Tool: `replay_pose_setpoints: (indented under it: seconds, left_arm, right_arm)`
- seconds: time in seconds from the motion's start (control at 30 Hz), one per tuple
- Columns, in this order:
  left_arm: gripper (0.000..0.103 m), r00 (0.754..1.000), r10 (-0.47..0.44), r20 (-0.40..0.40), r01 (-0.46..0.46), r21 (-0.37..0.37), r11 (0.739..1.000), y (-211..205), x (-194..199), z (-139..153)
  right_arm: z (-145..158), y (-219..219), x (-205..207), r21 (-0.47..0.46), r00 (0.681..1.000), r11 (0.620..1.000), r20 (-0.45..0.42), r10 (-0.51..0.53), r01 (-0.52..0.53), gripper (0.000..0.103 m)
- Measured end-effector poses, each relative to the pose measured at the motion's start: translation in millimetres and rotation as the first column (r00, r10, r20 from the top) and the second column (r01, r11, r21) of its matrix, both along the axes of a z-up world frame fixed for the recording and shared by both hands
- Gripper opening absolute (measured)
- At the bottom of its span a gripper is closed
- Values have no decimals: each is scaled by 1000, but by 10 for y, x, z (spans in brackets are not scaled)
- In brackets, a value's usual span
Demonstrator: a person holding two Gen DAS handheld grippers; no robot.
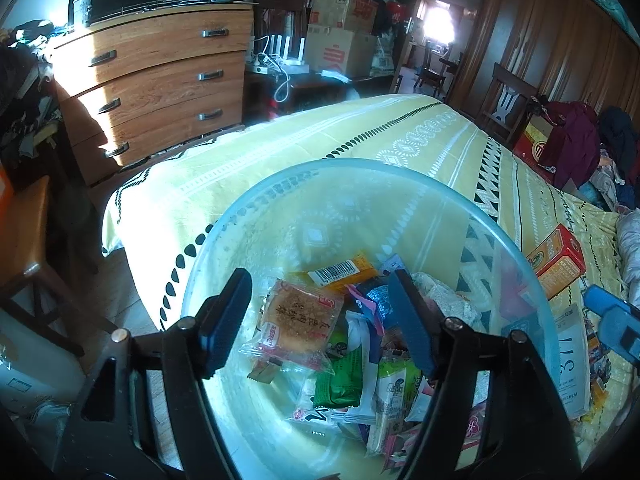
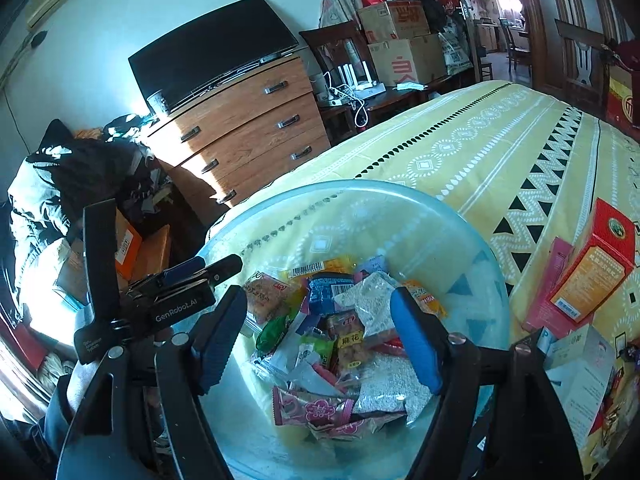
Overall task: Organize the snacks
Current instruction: 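Move both open grippers back to the snack pile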
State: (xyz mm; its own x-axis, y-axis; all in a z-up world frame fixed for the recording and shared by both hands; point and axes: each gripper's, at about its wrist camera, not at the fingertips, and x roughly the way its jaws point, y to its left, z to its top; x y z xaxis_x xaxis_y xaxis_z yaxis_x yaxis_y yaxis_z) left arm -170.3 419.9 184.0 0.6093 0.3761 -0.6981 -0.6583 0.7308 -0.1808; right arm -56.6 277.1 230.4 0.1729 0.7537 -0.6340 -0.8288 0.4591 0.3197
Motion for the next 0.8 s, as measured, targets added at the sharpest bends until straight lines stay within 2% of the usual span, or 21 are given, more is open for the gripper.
replay_pose_setpoints:
  seconds: [0.2,0.33,0.43,0.8]
  left_arm:
    - [74,1000,5,0,-5,-6,1000,0,-8,-6]
    - [74,1000,12,21,-12,-29,1000,35,-52,-23]
    - [74,1000,18,23,-17,-40,999,44,-57,-30]
    - [75,999,32,-4,-32,-56,998,23,-53,-46]
  right_arm:
    - [40,-375,-163,29,1000,999,12,-23,22,80]
    - [-12,-740,-342,5,997,999,51,-53,53,81]
    - [-118,-1082,-459,-29,992,994,73,-99,101,81]
    - [-397,-2372,-739,-74,958,955,45,-284,287,81]
